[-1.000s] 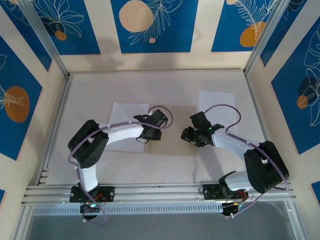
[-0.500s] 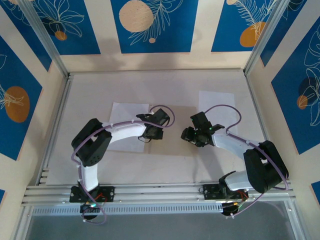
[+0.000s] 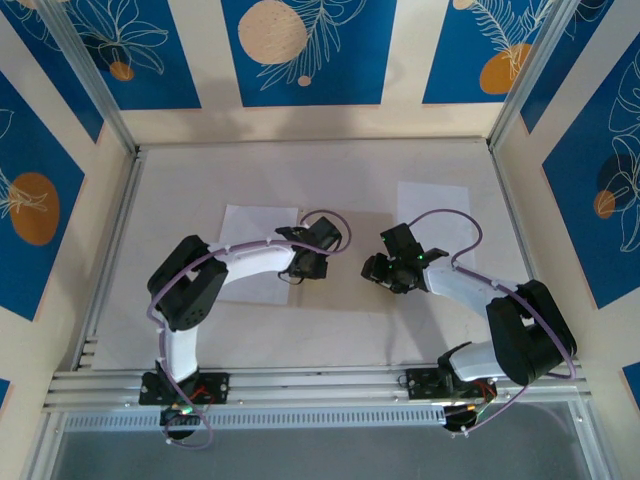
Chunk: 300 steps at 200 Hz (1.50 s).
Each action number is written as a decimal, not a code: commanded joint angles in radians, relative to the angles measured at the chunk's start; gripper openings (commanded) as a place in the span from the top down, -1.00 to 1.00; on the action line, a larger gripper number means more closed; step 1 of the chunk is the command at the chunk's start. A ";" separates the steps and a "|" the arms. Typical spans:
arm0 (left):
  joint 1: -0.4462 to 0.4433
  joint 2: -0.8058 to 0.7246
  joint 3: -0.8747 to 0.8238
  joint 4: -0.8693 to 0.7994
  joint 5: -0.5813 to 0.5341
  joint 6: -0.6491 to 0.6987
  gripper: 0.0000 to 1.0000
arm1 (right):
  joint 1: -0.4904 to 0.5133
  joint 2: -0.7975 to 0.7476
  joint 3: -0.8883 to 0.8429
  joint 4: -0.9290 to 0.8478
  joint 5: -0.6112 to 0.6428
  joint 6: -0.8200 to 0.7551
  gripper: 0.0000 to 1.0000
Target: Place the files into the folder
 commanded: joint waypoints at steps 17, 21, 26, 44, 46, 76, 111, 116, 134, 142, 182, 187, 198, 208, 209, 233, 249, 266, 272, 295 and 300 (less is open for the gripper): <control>-0.012 0.008 0.038 -0.044 -0.026 0.000 0.43 | -0.005 0.008 -0.009 -0.003 -0.014 -0.011 -0.03; -0.012 0.008 0.037 -0.044 -0.026 0.000 0.43 | -0.007 0.008 -0.009 -0.003 -0.015 -0.012 -0.03; -0.012 0.008 0.037 -0.045 -0.028 0.000 0.44 | -0.005 0.009 -0.009 -0.003 -0.016 -0.012 -0.04; -0.012 0.011 0.040 -0.044 -0.026 -0.001 0.47 | -0.006 0.009 -0.009 -0.001 -0.015 -0.012 -0.03; -0.012 0.011 0.041 -0.043 -0.026 0.000 0.48 | -0.006 0.009 -0.009 -0.001 -0.016 -0.011 -0.03; -0.012 0.020 0.042 -0.046 -0.025 -0.002 0.57 | -0.006 0.010 -0.013 0.000 -0.016 -0.012 -0.04; -0.013 0.028 0.042 -0.047 -0.022 -0.004 0.64 | -0.006 0.010 -0.014 0.001 -0.016 -0.011 -0.04; -0.013 0.029 0.042 -0.047 -0.022 -0.004 0.64 | -0.005 0.010 -0.016 0.001 -0.015 -0.010 -0.03; -0.012 0.034 0.042 -0.047 -0.018 -0.006 0.66 | -0.006 0.010 -0.020 0.005 -0.016 -0.011 -0.04; -0.012 0.034 0.042 -0.048 -0.017 -0.008 0.70 | -0.005 0.011 -0.021 0.005 -0.015 -0.009 -0.04; -0.012 0.036 0.043 -0.051 -0.015 -0.012 0.75 | -0.008 0.017 -0.023 0.010 -0.015 -0.007 -0.04; -0.011 0.037 0.043 -0.051 -0.015 -0.011 0.75 | -0.007 0.019 -0.024 0.012 -0.015 -0.007 -0.03; -0.011 0.040 0.043 -0.052 -0.014 -0.015 0.76 | -0.008 0.024 -0.024 0.014 -0.017 -0.007 -0.04; -0.011 0.043 0.043 -0.054 -0.010 -0.017 0.76 | -0.008 0.030 -0.025 0.017 -0.019 -0.005 -0.03; -0.012 0.043 0.043 -0.054 -0.010 -0.018 0.76 | -0.008 0.030 -0.025 0.018 -0.020 -0.005 -0.04; -0.010 0.051 0.038 -0.047 0.008 -0.025 0.77 | -0.008 0.047 -0.027 0.028 -0.025 -0.004 -0.03; -0.011 0.055 0.034 -0.040 0.022 -0.029 0.77 | -0.008 0.059 -0.028 0.032 -0.026 -0.002 -0.03; -0.011 0.059 0.030 -0.036 0.031 -0.033 0.77 | -0.008 0.072 -0.028 0.033 -0.028 -0.003 -0.04; -0.009 0.059 0.027 -0.033 0.033 -0.035 0.78 | -0.008 0.078 -0.027 0.034 -0.027 -0.002 -0.03; -0.010 0.061 0.024 -0.032 0.041 -0.039 0.79 | -0.008 0.094 -0.021 0.026 -0.029 -0.004 -0.04; -0.009 0.063 0.023 -0.032 0.043 -0.039 0.80 | -0.008 0.097 -0.019 0.024 -0.027 -0.005 -0.03</control>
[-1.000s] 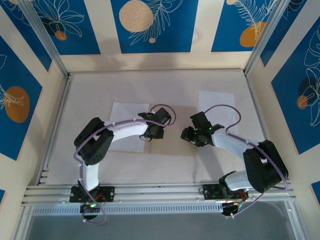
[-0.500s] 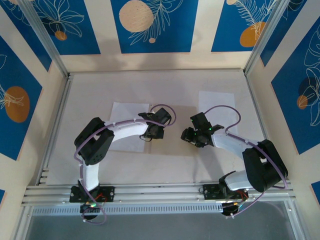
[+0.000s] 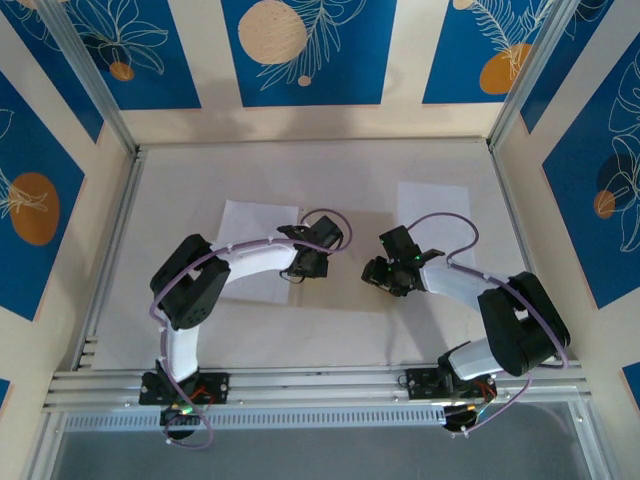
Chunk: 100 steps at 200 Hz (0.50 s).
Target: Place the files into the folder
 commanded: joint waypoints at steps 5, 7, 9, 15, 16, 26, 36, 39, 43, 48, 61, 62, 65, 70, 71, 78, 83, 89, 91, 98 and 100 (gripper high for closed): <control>-0.009 0.044 -0.002 -0.009 0.046 -0.015 0.80 | -0.004 0.042 -0.002 -0.005 -0.017 -0.005 -0.03; -0.009 0.044 -0.002 -0.010 0.047 -0.015 0.80 | -0.004 0.044 -0.002 -0.007 -0.017 -0.005 -0.03; -0.009 0.044 -0.003 -0.008 0.048 -0.016 0.80 | -0.004 0.044 0.001 -0.007 -0.018 -0.006 -0.04; -0.009 0.043 -0.004 -0.007 0.051 -0.016 0.81 | -0.004 0.048 0.001 -0.007 -0.019 -0.006 -0.04; -0.009 0.045 -0.004 -0.005 0.051 -0.017 0.81 | -0.004 0.049 0.001 -0.008 -0.019 -0.006 -0.03; -0.007 0.046 -0.007 -0.001 0.057 -0.018 0.82 | -0.003 0.054 0.001 -0.007 -0.020 -0.005 -0.03; -0.007 0.048 -0.009 0.004 0.062 -0.021 0.82 | -0.004 0.058 0.002 -0.007 -0.019 -0.007 -0.03; -0.007 0.049 -0.010 0.004 0.064 -0.021 0.83 | -0.004 0.059 0.001 -0.007 -0.020 -0.007 -0.04; -0.007 0.050 -0.010 0.007 0.068 -0.022 0.83 | -0.004 0.060 0.004 -0.007 -0.020 -0.007 -0.04; -0.007 0.052 -0.013 0.011 0.070 -0.022 0.83 | -0.004 0.060 0.004 -0.007 -0.019 -0.008 -0.04; -0.007 0.056 -0.016 0.019 0.080 -0.026 0.84 | -0.004 0.064 0.005 -0.008 -0.020 -0.008 -0.04; -0.007 0.056 -0.016 0.019 0.081 -0.026 0.84 | -0.004 0.064 0.005 -0.007 -0.020 -0.008 -0.03; -0.007 0.057 -0.017 0.021 0.083 -0.026 0.85 | -0.004 0.065 0.003 -0.007 -0.020 -0.008 -0.04; -0.007 0.056 -0.020 0.025 0.086 -0.027 0.84 | -0.004 0.066 0.004 -0.007 -0.020 -0.008 -0.03; -0.007 0.057 -0.021 0.025 0.086 -0.027 0.85 | -0.004 0.066 0.004 -0.007 -0.020 -0.009 -0.04; -0.007 0.058 -0.024 0.030 0.090 -0.028 0.86 | -0.004 0.068 0.004 -0.006 -0.019 -0.008 -0.03; -0.007 0.060 -0.025 0.033 0.093 -0.029 0.86 | -0.004 0.069 0.003 -0.006 -0.019 -0.009 -0.03; -0.007 0.062 -0.028 0.038 0.096 -0.030 0.86 | -0.004 0.071 0.003 -0.003 -0.019 -0.008 -0.03; -0.007 0.063 -0.028 0.038 0.097 -0.030 0.87 | -0.004 0.072 0.003 -0.004 -0.018 -0.009 -0.03; -0.007 0.065 -0.031 0.042 0.101 -0.033 0.87 | -0.004 0.074 0.004 -0.003 -0.019 -0.008 -0.04; -0.007 0.065 -0.031 0.043 0.103 -0.033 0.87 | -0.004 0.075 0.004 -0.003 -0.019 -0.008 -0.04</control>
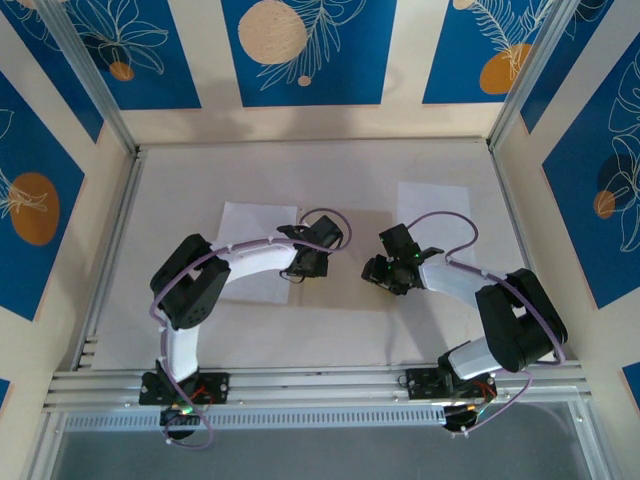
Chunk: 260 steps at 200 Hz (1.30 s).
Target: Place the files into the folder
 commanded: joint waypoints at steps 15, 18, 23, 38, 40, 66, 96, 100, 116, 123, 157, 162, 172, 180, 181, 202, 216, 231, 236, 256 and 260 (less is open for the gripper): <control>-0.009 0.062 -0.040 0.053 0.112 -0.023 0.89 | 0.001 0.058 -0.011 0.000 -0.020 -0.009 -0.03; -0.009 0.064 -0.042 0.057 0.115 -0.025 0.89 | 0.001 0.060 -0.010 0.001 -0.020 -0.009 -0.03; -0.008 0.064 -0.046 0.061 0.117 -0.026 0.89 | 0.002 0.063 -0.010 0.001 -0.020 -0.007 -0.04; -0.009 0.071 -0.051 0.070 0.122 -0.031 0.89 | 0.001 0.075 -0.005 -0.002 -0.021 -0.007 -0.04; -0.009 0.070 -0.052 0.071 0.122 -0.031 0.89 | 0.002 0.077 -0.004 -0.002 -0.022 -0.006 -0.03; -0.009 0.082 -0.055 0.081 0.126 -0.034 0.90 | 0.004 0.087 0.000 0.003 -0.024 -0.007 -0.03; -0.009 0.073 -0.054 0.086 0.132 -0.032 0.91 | 0.004 0.090 0.001 0.002 -0.023 -0.008 -0.03; -0.009 0.070 -0.053 0.086 0.134 -0.032 0.91 | 0.004 0.091 0.001 0.003 -0.023 -0.008 -0.03; -0.009 0.053 -0.052 0.086 0.134 -0.032 0.91 | 0.006 0.091 0.000 0.004 -0.023 -0.008 -0.03; -0.009 0.045 -0.052 0.084 0.131 -0.031 0.91 | 0.005 0.093 0.001 0.003 -0.023 -0.009 -0.03; -0.009 0.002 -0.037 0.053 0.105 -0.022 0.91 | 0.006 0.091 0.001 0.001 -0.023 -0.010 -0.03; -0.009 -0.004 -0.034 0.048 0.100 -0.020 0.91 | 0.006 0.091 0.000 0.001 -0.021 -0.010 -0.03; -0.007 -0.013 -0.028 0.035 0.089 -0.016 0.91 | 0.006 0.092 -0.002 0.001 -0.021 -0.010 -0.04; -0.006 -0.020 -0.024 0.026 0.082 -0.014 0.91 | 0.007 0.091 -0.003 0.003 -0.021 -0.010 -0.04; -0.005 -0.021 -0.023 0.025 0.081 -0.014 0.91 | 0.006 0.091 -0.004 0.002 -0.021 -0.011 -0.04; -0.001 -0.027 0.000 -0.019 0.044 -0.006 0.91 | 0.006 0.090 -0.004 0.001 -0.021 -0.011 -0.04; 0.001 -0.028 0.019 -0.048 0.021 0.005 0.91 | 0.007 0.087 -0.004 0.000 -0.020 -0.013 -0.03; 0.006 -0.031 0.034 -0.068 0.006 0.014 0.91 | 0.005 0.084 -0.006 -0.002 -0.017 -0.015 -0.04; 0.009 -0.034 0.039 -0.070 0.002 0.016 0.91 | 0.006 0.083 -0.006 -0.003 -0.016 -0.014 -0.04; 0.018 -0.039 0.066 -0.095 -0.017 0.035 0.90 | 0.005 0.080 -0.006 -0.006 -0.015 -0.019 -0.03; 0.020 -0.039 0.075 -0.102 -0.022 0.038 0.89 | 0.006 0.080 -0.004 -0.008 -0.015 -0.020 -0.03</control>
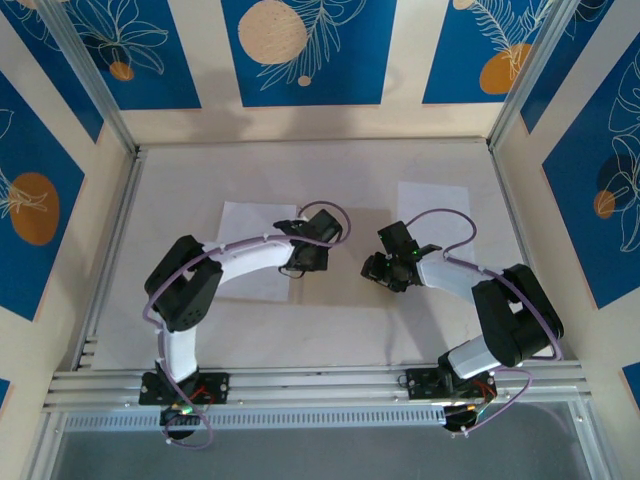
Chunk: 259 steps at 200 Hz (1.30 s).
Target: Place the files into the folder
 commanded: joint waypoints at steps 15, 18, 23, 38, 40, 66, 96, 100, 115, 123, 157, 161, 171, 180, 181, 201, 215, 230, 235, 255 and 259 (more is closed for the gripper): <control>0.018 -0.010 0.064 -0.089 -0.014 0.053 0.73 | 0.009 0.050 -0.027 -0.014 -0.025 -0.017 -0.03; 0.019 -0.012 0.070 -0.093 -0.019 0.056 0.69 | 0.009 0.050 -0.027 -0.015 -0.025 -0.017 -0.03; 0.021 -0.016 0.080 -0.100 -0.024 0.063 0.64 | 0.009 0.050 -0.027 -0.017 -0.025 -0.018 -0.03; 0.027 -0.026 0.107 -0.123 -0.038 0.082 0.54 | 0.009 0.047 -0.029 -0.020 -0.022 -0.020 -0.03; 0.029 -0.028 0.111 -0.124 -0.039 0.084 0.52 | 0.009 0.047 -0.029 -0.021 -0.021 -0.021 -0.03; 0.040 -0.039 0.155 -0.168 -0.053 0.121 0.40 | 0.008 0.041 -0.025 -0.031 -0.019 -0.029 -0.03; 0.053 -0.071 0.141 -0.174 -0.062 0.133 0.38 | 0.008 0.024 -0.026 -0.035 -0.015 -0.033 -0.03; 0.056 -0.075 0.136 -0.171 -0.061 0.132 0.38 | 0.009 0.023 -0.026 -0.036 -0.014 -0.033 -0.03; 0.066 -0.086 0.116 -0.163 -0.052 0.132 0.41 | 0.008 0.024 -0.023 -0.039 -0.015 -0.037 -0.03; 0.072 -0.092 0.104 -0.159 -0.047 0.132 0.47 | 0.008 0.025 -0.021 -0.041 -0.015 -0.038 -0.03; 0.075 -0.124 0.028 -0.129 -0.012 0.141 0.76 | 0.008 0.022 -0.017 -0.048 -0.015 -0.040 -0.03; 0.075 -0.127 0.017 -0.123 -0.007 0.142 0.77 | 0.008 0.021 -0.017 -0.047 -0.014 -0.040 -0.03; 0.075 -0.131 -0.007 -0.110 0.007 0.146 0.80 | 0.008 0.021 -0.017 -0.048 -0.013 -0.040 -0.03; 0.074 -0.130 -0.025 -0.100 0.015 0.147 0.81 | 0.008 0.022 -0.015 -0.048 -0.013 -0.038 -0.03; 0.074 -0.130 -0.027 -0.099 0.016 0.147 0.82 | 0.008 0.022 -0.015 -0.048 -0.013 -0.039 -0.03; 0.074 -0.116 -0.058 -0.078 0.034 0.147 0.85 | 0.008 0.026 -0.015 -0.047 -0.016 -0.039 -0.03; 0.075 -0.102 -0.073 -0.058 0.048 0.145 0.86 | 0.009 0.026 -0.016 -0.047 -0.016 -0.037 -0.03; 0.076 -0.079 -0.072 -0.045 0.056 0.143 0.87 | 0.009 0.027 -0.015 -0.046 -0.016 -0.037 -0.03; 0.077 -0.072 -0.068 -0.043 0.058 0.143 0.89 | 0.009 0.027 -0.015 -0.045 -0.016 -0.037 -0.03; 0.082 -0.047 -0.048 -0.035 0.062 0.148 0.90 | 0.011 0.028 -0.017 -0.047 -0.015 -0.039 -0.03; 0.083 -0.044 -0.042 -0.036 0.063 0.149 0.90 | 0.011 0.029 -0.017 -0.047 -0.013 -0.038 -0.03</control>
